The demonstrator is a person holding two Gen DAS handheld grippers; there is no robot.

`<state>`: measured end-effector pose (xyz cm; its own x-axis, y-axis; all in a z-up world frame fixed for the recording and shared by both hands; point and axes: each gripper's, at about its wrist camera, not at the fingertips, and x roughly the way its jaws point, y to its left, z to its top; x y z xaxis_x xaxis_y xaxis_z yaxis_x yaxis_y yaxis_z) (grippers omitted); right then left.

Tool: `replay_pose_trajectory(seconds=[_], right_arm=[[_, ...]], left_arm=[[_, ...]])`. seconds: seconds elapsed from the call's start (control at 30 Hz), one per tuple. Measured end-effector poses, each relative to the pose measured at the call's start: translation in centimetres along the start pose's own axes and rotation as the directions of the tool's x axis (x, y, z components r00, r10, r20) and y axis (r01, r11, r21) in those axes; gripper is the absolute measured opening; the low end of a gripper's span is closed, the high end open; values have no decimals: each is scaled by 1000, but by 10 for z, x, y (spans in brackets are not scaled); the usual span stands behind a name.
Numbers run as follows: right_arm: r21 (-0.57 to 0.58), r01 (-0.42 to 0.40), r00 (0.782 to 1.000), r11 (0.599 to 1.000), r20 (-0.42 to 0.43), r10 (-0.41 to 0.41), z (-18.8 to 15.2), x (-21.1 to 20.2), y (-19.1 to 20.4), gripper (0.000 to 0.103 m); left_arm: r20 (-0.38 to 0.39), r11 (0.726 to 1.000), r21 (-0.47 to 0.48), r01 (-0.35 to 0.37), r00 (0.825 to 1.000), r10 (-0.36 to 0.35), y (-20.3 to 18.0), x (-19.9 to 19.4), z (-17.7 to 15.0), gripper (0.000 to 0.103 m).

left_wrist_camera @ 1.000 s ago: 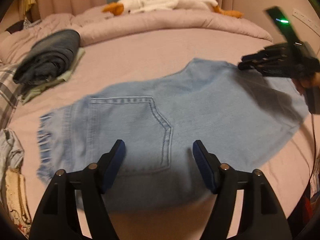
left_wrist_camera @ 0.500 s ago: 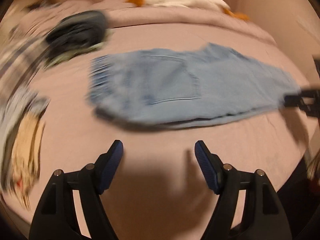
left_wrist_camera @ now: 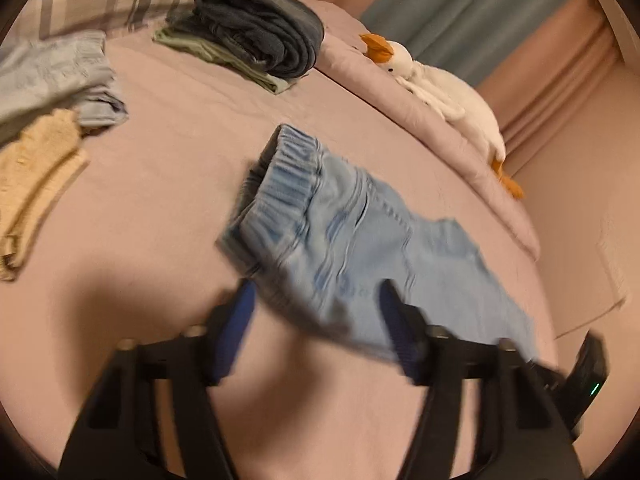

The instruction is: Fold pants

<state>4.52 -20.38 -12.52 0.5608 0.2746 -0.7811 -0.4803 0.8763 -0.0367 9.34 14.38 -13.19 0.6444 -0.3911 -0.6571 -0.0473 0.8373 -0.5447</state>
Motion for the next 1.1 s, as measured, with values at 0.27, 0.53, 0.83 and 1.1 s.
replay_pose_trajectory(seconds=[0.27, 0.53, 0.83, 1.1], right_arm=[[-101, -11, 1000, 995, -22, 9, 11, 18, 14, 26], [-199, 12, 1000, 980, -1, -12, 22, 20, 30, 8], [-193, -52, 997, 980, -57, 42, 14, 21, 34, 17], [13, -63, 997, 998, 33, 63, 36, 11, -2, 18]], left_arm=[[22, 999, -37, -26, 999, 27, 1, 3, 12, 20], [83, 1000, 8, -28, 996, 28, -2, -7, 19, 20], [42, 985, 42, -165, 986, 163, 11, -8, 6, 44], [73, 942, 314, -120, 992, 102, -66, -5, -2, 42]])
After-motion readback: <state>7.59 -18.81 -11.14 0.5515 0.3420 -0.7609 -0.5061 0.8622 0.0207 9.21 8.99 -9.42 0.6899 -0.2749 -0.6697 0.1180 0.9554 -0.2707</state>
